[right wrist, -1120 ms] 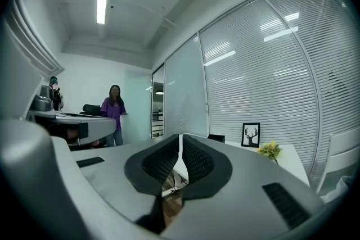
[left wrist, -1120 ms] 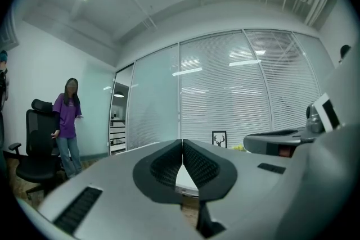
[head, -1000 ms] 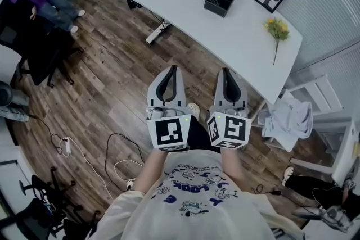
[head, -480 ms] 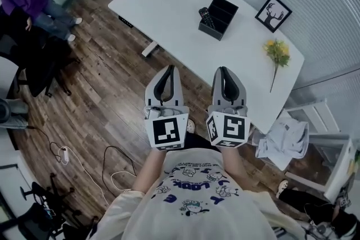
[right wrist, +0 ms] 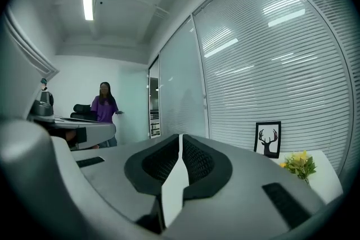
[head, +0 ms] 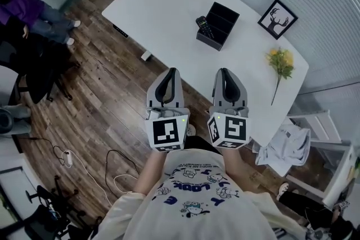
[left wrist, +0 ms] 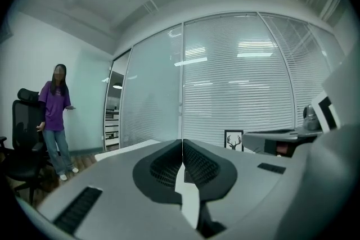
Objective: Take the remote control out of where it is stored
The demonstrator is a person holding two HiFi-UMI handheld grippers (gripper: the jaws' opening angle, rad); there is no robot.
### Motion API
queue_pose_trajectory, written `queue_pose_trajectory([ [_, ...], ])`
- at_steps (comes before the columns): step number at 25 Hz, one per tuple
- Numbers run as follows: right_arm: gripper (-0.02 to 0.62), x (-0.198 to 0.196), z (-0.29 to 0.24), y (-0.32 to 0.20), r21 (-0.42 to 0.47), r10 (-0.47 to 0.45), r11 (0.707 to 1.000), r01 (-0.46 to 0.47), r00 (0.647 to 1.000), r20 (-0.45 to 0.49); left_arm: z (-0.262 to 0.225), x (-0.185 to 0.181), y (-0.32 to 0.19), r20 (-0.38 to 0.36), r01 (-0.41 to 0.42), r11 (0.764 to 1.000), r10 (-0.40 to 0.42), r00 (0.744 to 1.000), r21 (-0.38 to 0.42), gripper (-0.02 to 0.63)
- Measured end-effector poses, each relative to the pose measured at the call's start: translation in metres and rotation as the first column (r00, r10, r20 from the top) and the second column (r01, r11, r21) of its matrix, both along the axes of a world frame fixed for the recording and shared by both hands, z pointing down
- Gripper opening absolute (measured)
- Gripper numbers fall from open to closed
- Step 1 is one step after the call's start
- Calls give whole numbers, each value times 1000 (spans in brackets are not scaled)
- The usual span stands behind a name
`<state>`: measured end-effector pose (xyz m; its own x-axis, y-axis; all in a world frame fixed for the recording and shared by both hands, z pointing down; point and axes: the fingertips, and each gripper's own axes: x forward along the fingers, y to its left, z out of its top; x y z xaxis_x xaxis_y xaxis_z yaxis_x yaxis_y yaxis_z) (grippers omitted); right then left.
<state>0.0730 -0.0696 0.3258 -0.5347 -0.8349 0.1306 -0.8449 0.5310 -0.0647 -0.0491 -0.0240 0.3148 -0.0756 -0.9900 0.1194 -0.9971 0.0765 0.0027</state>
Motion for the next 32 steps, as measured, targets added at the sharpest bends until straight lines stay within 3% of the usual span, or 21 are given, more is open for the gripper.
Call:
queue_pose_trajectory([
  [16,41,-18,30,-126,-57,156,986,-157,987,-26,47,-29,-144,-106,-147,985,138,985,-86,17],
  [24,41,-21,55,-175,-114,230,965,-236,971,-58,81,-26,-207,-155,-270,951,247,957,-152,20],
  [27,41,-19,66,-189,-135,251,956,-259,965,-77,95,-23,-226,-193,-314,934,280,940,-172,105],
  [32,41,-21,82,-208,-170,276,942,-290,956,-99,118,-21,-252,-237,-371,905,322,917,-206,142],
])
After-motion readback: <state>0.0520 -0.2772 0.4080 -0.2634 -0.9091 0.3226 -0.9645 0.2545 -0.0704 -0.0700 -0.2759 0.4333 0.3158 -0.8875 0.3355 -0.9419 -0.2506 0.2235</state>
